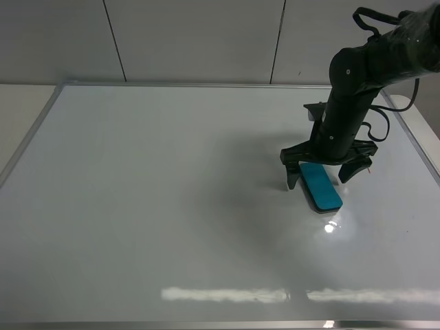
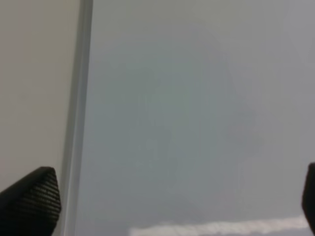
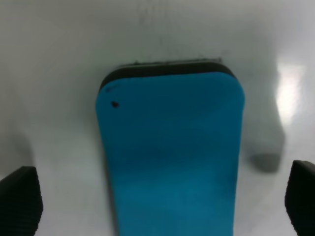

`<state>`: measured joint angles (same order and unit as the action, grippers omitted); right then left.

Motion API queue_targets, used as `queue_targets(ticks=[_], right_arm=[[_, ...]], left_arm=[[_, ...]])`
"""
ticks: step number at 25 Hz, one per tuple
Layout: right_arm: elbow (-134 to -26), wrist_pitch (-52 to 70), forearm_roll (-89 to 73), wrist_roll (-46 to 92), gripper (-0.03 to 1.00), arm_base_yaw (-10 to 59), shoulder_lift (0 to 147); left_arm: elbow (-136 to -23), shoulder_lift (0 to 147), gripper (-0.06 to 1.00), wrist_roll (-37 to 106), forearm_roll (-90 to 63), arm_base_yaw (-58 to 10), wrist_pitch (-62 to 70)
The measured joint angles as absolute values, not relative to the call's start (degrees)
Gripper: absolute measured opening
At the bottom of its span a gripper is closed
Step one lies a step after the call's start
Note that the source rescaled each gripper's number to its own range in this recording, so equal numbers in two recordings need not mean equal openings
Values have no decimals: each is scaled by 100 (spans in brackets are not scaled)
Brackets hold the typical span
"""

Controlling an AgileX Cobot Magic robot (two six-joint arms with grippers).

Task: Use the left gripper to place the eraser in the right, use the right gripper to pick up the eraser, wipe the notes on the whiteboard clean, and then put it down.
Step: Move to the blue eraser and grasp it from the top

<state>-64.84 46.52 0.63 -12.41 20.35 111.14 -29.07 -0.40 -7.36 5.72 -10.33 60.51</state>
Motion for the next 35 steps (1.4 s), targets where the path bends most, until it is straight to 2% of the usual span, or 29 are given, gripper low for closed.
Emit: queue_targets(ticks=[12, 14, 15, 16, 17, 19, 20, 29, 35], right_arm=[[-6484, 4597, 328, -1258, 97, 2055, 11246], [-6484, 4597, 328, -1270, 93, 2068, 11246], [-6484, 4597, 322, -1286, 88, 2068, 11246], [-6484, 4597, 321, -1296, 76, 2068, 11246], [-6484, 4613, 321, -1325, 58, 2068, 11246], [-6484, 4642, 273, -1381, 8, 2068, 11246], [-6484, 4665, 234, -1390, 0, 2068, 11246], [-6484, 4775, 135, -1319, 2, 2020, 11246], [-6549, 4608, 56, -1237, 2, 1518, 11246]], left_arm=[[-2907, -40, 100, -736, 572, -1033, 6051], [-2907, -40, 100, -736, 572, -1033, 6051], [-2907, -40, 100, -736, 572, -1033, 6051], [-2907, -40, 100, -736, 572, -1033, 6051], [-2907, -40, 100, -736, 572, -1033, 6051], [-2907, -40, 100, -736, 572, -1033, 6051], [-2907, -40, 100, -736, 572, -1033, 6051], [-2907, -40, 100, -736, 572, -1033, 6051], [-2907, -40, 100, -736, 572, -1033, 6051]])
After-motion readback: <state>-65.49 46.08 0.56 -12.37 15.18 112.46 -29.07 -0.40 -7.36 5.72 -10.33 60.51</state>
